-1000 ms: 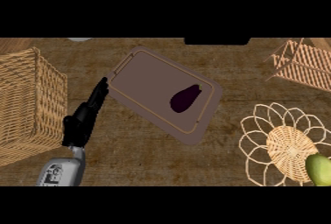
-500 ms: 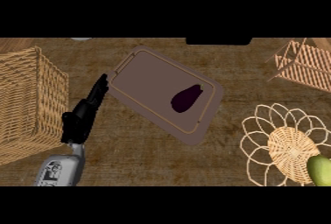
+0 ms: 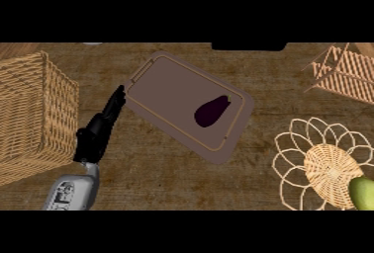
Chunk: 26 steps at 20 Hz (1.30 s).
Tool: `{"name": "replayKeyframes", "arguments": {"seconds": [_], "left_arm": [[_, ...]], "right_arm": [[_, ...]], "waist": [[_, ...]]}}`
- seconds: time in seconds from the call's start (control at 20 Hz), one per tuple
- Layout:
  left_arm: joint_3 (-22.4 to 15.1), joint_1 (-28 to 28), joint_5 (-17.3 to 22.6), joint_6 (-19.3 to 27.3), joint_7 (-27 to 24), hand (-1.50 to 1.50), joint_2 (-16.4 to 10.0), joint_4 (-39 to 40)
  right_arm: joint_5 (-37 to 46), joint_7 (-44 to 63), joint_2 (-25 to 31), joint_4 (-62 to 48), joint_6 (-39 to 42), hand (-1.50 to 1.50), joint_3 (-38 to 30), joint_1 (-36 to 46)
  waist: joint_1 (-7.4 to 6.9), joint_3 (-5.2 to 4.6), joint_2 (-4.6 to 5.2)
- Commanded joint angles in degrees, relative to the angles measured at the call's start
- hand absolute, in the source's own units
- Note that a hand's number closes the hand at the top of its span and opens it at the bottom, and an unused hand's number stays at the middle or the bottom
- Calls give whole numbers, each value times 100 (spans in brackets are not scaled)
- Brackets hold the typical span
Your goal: Pick the bell pepper from the placemat and place it in the tiered shelf
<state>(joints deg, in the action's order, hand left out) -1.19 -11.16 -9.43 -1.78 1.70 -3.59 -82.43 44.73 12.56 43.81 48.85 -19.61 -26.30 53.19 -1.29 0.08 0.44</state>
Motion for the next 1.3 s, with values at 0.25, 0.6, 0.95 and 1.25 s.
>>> {"name": "replayKeyframes", "arguments": {"seconds": [0.25,0.6,0.95,1.25], "left_arm": [[82,88,-6,27,-370,0,-23,154],[-45,166,-22,-55,38,0,-16,-212],[77,36,39,-66,-337,0,0,257],[88,-149,-4,67,-35,0,79,183]], "right_arm": [[-1171,-1478,225,-1388,-448,150,-924,472],[-1424,-2314,600,-2346,-459,150,-1035,596],[-521,-918,776,-2858,-1450,-150,-601,297],[-1226,-1433,826,-2881,-1327,-150,-1083,296]], "waist": [[-28,-2,17],[-44,0,15],[2,-6,17],[21,1,3]]}}
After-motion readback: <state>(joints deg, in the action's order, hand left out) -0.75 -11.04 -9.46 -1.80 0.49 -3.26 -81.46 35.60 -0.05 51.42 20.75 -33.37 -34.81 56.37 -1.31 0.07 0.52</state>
